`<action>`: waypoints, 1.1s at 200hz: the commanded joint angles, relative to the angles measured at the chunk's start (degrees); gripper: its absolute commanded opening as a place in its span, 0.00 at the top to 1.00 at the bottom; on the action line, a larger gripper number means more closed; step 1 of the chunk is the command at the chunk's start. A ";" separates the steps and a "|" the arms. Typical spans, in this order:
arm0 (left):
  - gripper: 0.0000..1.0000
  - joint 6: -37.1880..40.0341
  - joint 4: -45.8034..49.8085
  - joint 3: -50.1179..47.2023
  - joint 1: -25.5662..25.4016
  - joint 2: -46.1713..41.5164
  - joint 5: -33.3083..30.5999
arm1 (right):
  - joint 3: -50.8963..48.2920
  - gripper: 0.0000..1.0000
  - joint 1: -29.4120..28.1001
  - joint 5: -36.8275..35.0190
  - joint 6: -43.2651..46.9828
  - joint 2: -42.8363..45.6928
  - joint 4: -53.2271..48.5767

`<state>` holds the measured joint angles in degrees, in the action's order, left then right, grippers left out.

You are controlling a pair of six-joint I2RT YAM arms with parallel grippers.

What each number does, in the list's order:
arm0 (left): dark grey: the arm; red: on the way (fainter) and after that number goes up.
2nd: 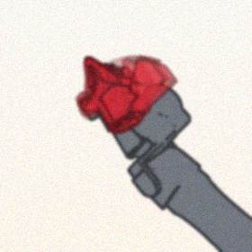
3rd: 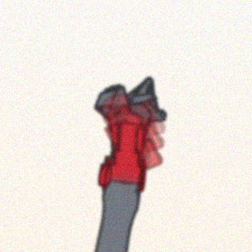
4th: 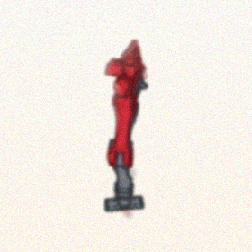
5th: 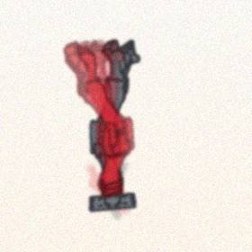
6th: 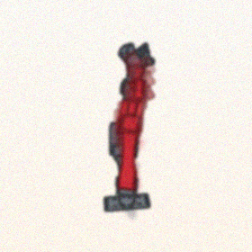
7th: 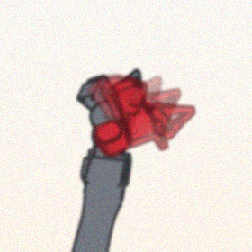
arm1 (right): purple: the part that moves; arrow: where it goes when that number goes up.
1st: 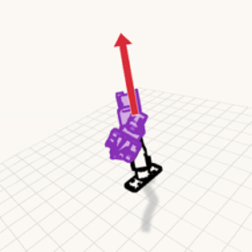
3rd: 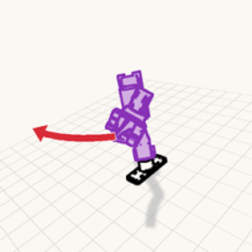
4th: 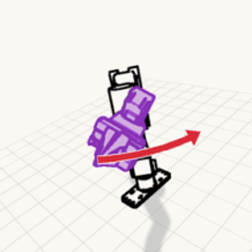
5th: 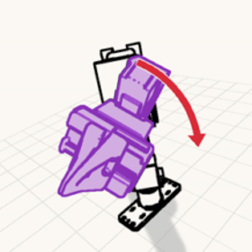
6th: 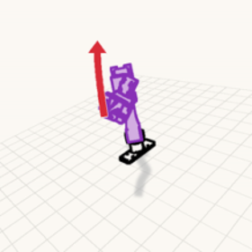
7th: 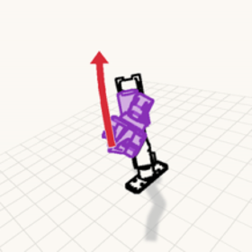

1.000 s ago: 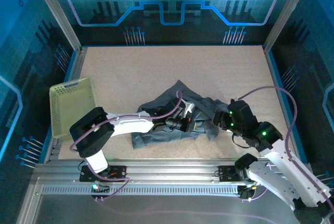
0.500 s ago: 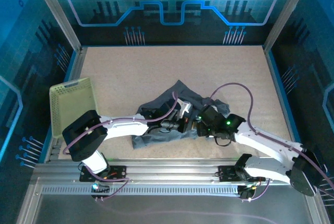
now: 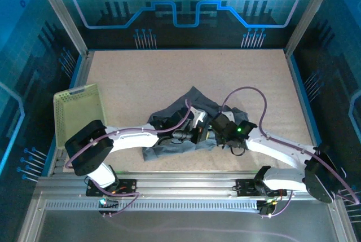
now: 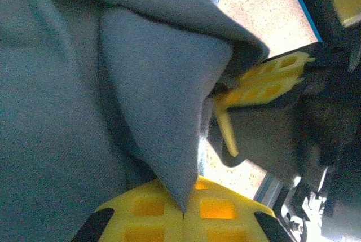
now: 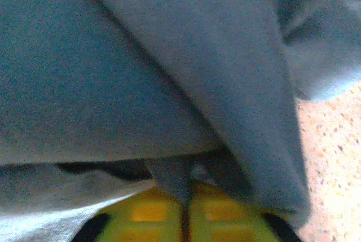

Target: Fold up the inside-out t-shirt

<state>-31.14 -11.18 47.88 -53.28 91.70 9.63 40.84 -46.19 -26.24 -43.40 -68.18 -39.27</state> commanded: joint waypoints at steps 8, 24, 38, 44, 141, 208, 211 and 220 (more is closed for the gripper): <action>1.00 0.13 -3.96 -3.75 1.51 -2.22 -0.36 | 3.48 1.00 -0.65 -3.31 -0.34 4.17 -6.15; 1.00 -1.43 -7.82 -6.65 3.04 -2.24 0.76 | 5.87 1.00 -0.50 -1.61 2.22 8.58 -7.72; 1.00 -2.85 -11.39 -9.28 4.43 -2.28 1.55 | 7.43 1.00 0.83 2.28 5.19 13.66 -7.94; 0.98 -3.41 -12.72 -10.30 4.91 -2.20 1.69 | 8.00 1.00 2.10 4.96 6.65 15.61 -7.49; 0.47 5.85 3.06 -6.83 2.82 -12.65 -8.58 | 2.85 1.00 13.66 30.01 12.97 25.39 4.37; 0.44 13.12 13.60 3.80 -6.92 -4.45 -13.69 | 3.83 1.00 13.67 28.29 11.67 25.86 4.46; 0.44 13.26 13.82 4.00 -7.07 -4.10 -14.14 | 3.81 1.00 13.65 28.20 11.67 26.02 4.41; 0.43 13.46 14.61 4.69 -7.34 -3.02 -14.95 | 3.90 1.00 13.68 28.09 11.67 26.32 4.46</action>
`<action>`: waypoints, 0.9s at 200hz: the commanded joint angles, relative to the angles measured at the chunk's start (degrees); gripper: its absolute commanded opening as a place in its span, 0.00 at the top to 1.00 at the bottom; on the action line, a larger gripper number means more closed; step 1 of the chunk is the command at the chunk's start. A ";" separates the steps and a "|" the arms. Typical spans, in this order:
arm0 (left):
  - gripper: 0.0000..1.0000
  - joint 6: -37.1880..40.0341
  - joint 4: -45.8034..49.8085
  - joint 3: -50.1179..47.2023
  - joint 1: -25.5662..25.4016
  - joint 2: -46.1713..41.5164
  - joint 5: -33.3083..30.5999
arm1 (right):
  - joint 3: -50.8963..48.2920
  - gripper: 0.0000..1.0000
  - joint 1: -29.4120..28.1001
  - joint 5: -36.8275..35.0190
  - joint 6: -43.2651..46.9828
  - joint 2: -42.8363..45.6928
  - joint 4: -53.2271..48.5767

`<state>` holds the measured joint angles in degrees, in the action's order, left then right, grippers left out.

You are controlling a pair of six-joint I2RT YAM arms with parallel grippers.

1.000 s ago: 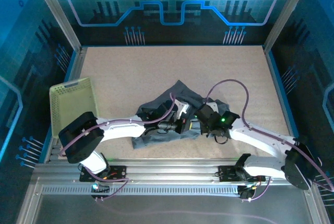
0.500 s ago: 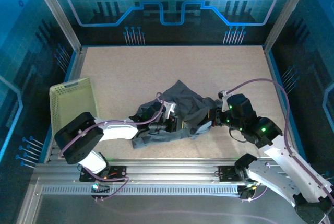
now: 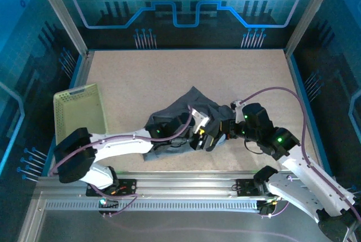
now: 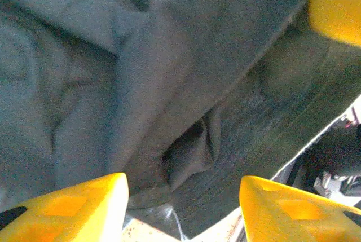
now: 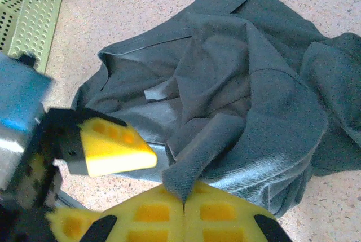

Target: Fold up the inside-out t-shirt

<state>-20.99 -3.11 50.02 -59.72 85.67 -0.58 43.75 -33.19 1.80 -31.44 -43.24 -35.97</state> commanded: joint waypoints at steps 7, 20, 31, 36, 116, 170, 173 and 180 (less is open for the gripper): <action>0.43 3.39 7.07 2.95 -0.91 3.90 -5.09 | 1.12 1.00 0.67 -0.04 -0.37 1.57 1.10; 0.43 4.34 8.02 3.85 -1.24 5.40 -5.14 | 1.51 1.00 0.67 -0.34 -0.62 1.84 0.82; 0.41 5.26 9.44 4.99 -1.78 6.89 -4.92 | 1.79 1.00 0.67 -0.67 -0.86 1.98 0.55; 0.40 5.62 10.19 5.65 -2.10 7.58 -5.39 | 1.91 1.00 0.67 -0.91 -0.96 2.02 0.46; 0.80 3.22 10.78 4.50 -1.51 5.98 -16.34 | 3.90 1.00 0.76 -7.53 -0.49 1.82 -2.75; 0.92 2.07 7.63 2.77 3.31 -7.22 -14.94 | 11.98 1.00 2.29 -17.77 1.28 -2.02 -9.21; 0.92 2.26 7.85 3.19 3.63 -8.02 -14.71 | 13.04 1.00 2.41 -18.24 1.64 -2.33 -9.46; 0.92 3.16 8.72 4.66 4.26 -9.38 -14.38 | 15.15 1.00 2.76 -18.88 2.59 -2.90 -9.63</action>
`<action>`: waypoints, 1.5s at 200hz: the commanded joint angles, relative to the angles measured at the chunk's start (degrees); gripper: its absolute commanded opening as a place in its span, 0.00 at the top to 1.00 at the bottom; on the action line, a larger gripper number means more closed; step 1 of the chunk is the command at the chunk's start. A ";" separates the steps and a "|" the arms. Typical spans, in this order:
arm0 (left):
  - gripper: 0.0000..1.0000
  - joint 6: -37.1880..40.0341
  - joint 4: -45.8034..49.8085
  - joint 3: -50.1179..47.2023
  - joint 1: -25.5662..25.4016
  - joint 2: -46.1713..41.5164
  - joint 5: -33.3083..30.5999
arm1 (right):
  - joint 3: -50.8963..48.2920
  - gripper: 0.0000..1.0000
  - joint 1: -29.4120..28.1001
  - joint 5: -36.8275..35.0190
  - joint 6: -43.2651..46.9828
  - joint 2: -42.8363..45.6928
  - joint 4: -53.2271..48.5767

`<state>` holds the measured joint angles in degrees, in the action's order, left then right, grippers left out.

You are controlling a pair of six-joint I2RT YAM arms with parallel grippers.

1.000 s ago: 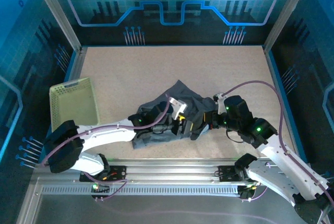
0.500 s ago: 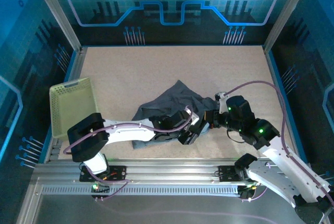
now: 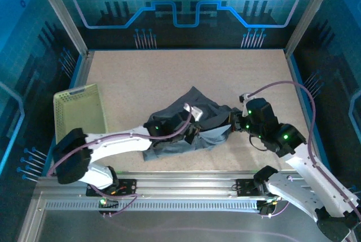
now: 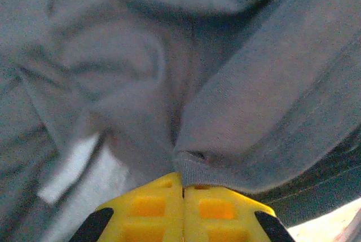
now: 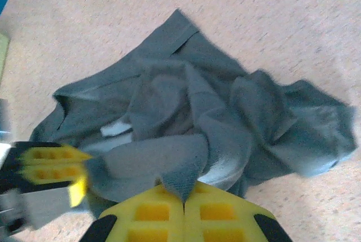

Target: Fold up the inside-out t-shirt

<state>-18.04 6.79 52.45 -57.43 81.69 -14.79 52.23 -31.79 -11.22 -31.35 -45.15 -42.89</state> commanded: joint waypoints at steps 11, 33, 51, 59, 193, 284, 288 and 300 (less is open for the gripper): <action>0.92 2.82 1.14 5.48 2.68 -7.10 -0.68 | 10.74 1.00 1.40 -7.19 4.40 -1.83 -2.90; 0.98 7.73 6.31 15.57 4.59 -8.89 -2.35 | 21.40 1.00 1.47 -7.94 9.04 -4.42 -2.84; 1.00 10.68 7.74 23.40 6.22 -10.33 -1.74 | 31.02 1.00 1.47 -7.25 11.82 -7.27 -3.42; 1.00 12.37 8.33 27.12 6.28 -10.78 -1.57 | 34.84 1.00 1.47 -6.45 12.85 -8.16 -3.19; 0.29 -17.65 14.81 5.39 7.84 -5.78 1.52 | 31.64 1.00 1.56 -8.70 13.31 -10.93 -0.29; 0.32 -43.00 0.78 -5.03 16.21 8.31 10.02 | 35.32 1.00 1.71 -8.82 14.75 -12.44 0.78; 0.34 -43.24 0.93 -4.39 16.16 9.30 10.10 | 35.32 1.00 1.73 -8.75 14.66 -12.42 0.88; 0.39 -43.39 2.06 -2.10 16.09 12.06 10.05 | 35.14 1.00 1.73 -8.73 14.49 -12.26 1.13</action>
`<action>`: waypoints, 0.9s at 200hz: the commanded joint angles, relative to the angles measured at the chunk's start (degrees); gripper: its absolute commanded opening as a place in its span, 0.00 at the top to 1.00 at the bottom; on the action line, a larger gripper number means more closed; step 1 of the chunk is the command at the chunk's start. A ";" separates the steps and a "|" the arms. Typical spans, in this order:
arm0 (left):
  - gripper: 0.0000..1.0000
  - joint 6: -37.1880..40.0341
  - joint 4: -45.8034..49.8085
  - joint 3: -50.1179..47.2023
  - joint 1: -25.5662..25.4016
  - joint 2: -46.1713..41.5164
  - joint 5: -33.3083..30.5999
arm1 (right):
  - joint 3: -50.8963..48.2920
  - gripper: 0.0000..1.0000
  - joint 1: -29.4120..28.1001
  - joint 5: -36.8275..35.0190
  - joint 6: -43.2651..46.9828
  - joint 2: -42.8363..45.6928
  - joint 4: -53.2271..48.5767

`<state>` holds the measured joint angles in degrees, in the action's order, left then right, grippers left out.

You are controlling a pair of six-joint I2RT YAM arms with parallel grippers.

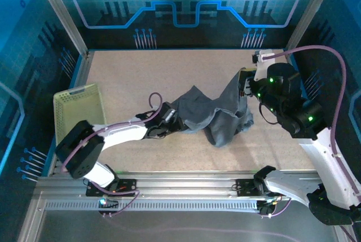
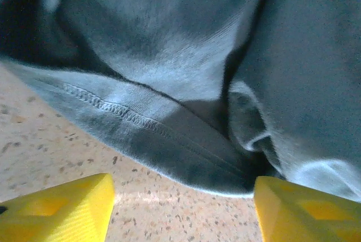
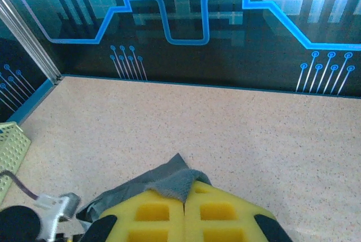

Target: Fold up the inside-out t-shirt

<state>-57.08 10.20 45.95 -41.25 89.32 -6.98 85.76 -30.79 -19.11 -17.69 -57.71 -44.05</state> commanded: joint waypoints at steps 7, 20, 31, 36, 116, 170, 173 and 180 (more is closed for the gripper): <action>0.40 -4.53 0.26 5.72 -0.13 5.79 1.99 | 1.33 1.00 0.73 -0.83 0.82 0.48 2.56; 0.42 -4.62 1.85 7.22 -0.30 7.44 1.90 | 0.95 1.00 0.73 -0.99 1.05 0.84 2.95; 0.44 -4.80 3.27 8.27 -0.79 8.20 1.66 | 0.70 1.00 0.81 -1.27 1.21 0.91 3.03; 0.44 -4.70 3.86 8.67 -1.04 8.49 1.33 | 0.66 1.00 0.81 -1.32 1.33 0.94 2.98; 0.60 -5.94 9.91 10.30 -3.98 8.79 0.43 | -0.38 1.00 2.28 -2.95 1.87 1.49 2.74; 0.54 -8.75 10.20 7.56 -5.95 5.52 -1.19 | -1.94 1.00 2.76 -1.55 0.94 1.72 3.35; 0.54 -8.79 10.12 7.69 -5.88 5.85 -1.15 | -2.05 1.00 2.77 -1.50 0.84 1.79 3.36; 0.54 -8.75 9.94 8.03 -5.85 6.59 -0.86 | -2.15 1.00 2.78 -1.40 0.78 1.97 3.28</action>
<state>-64.18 19.00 54.98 -47.46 94.70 -7.22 84.62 -28.80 -20.56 -16.86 -56.86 -42.35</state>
